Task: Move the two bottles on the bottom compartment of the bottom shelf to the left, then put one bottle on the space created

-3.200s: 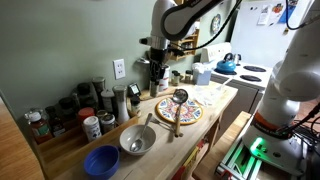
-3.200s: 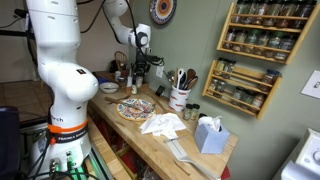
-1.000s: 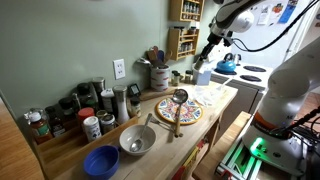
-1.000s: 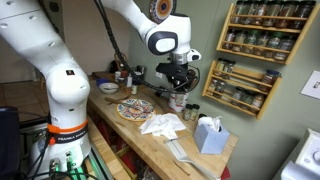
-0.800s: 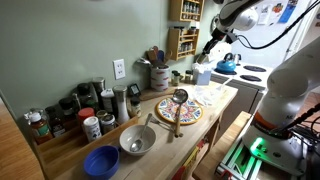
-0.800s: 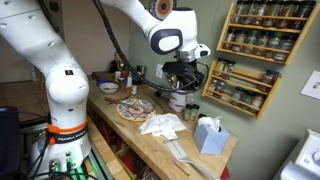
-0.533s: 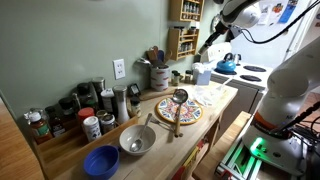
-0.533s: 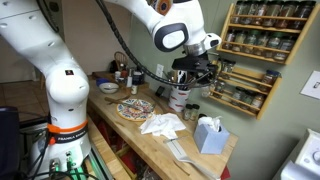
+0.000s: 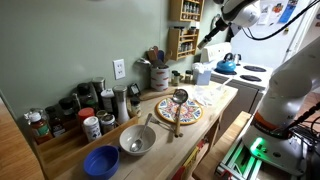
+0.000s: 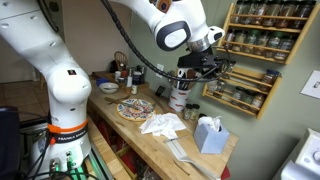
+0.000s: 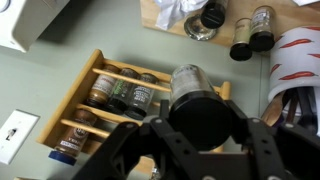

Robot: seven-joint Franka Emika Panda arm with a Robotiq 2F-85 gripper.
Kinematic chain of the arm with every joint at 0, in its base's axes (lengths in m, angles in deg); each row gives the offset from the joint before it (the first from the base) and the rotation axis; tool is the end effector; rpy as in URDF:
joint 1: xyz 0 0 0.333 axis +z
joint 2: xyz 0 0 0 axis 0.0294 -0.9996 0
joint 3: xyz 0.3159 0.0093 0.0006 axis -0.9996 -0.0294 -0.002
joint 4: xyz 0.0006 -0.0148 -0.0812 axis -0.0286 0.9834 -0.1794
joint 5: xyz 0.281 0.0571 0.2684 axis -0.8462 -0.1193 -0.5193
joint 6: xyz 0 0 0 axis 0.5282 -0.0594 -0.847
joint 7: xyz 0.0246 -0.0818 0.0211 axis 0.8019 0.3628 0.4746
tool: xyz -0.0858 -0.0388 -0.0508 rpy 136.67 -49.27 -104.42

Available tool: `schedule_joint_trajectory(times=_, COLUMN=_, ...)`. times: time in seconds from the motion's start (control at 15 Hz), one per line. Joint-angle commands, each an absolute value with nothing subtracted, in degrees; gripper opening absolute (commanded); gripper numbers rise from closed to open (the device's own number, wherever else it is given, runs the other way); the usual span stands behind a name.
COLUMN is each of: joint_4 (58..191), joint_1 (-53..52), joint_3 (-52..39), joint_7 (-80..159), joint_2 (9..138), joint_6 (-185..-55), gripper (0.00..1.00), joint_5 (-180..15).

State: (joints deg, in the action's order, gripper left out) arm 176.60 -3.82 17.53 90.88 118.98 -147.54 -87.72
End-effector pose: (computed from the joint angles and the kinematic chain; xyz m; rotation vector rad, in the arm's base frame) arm 0.3793 -0.2436 0.5184 2.6721 0.3098 1.0564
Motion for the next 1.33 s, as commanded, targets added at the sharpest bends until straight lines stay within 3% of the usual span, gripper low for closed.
schedule_joint_trajectory(times=0.0, joint_4=175.7, joint_1=-1.4, joint_3=19.3, joint_7=92.5, joint_2=118.6, joint_6=-148.5, gripper=0.31, joint_5=-89.1)
schedule_joint_trajectory(times=1.27, joint_4=157.2, joint_1=35.7, joint_3=52.2, joint_7=115.6, joint_2=106.0, joint_6=-145.9, gripper=0.31, joint_5=-111.0)
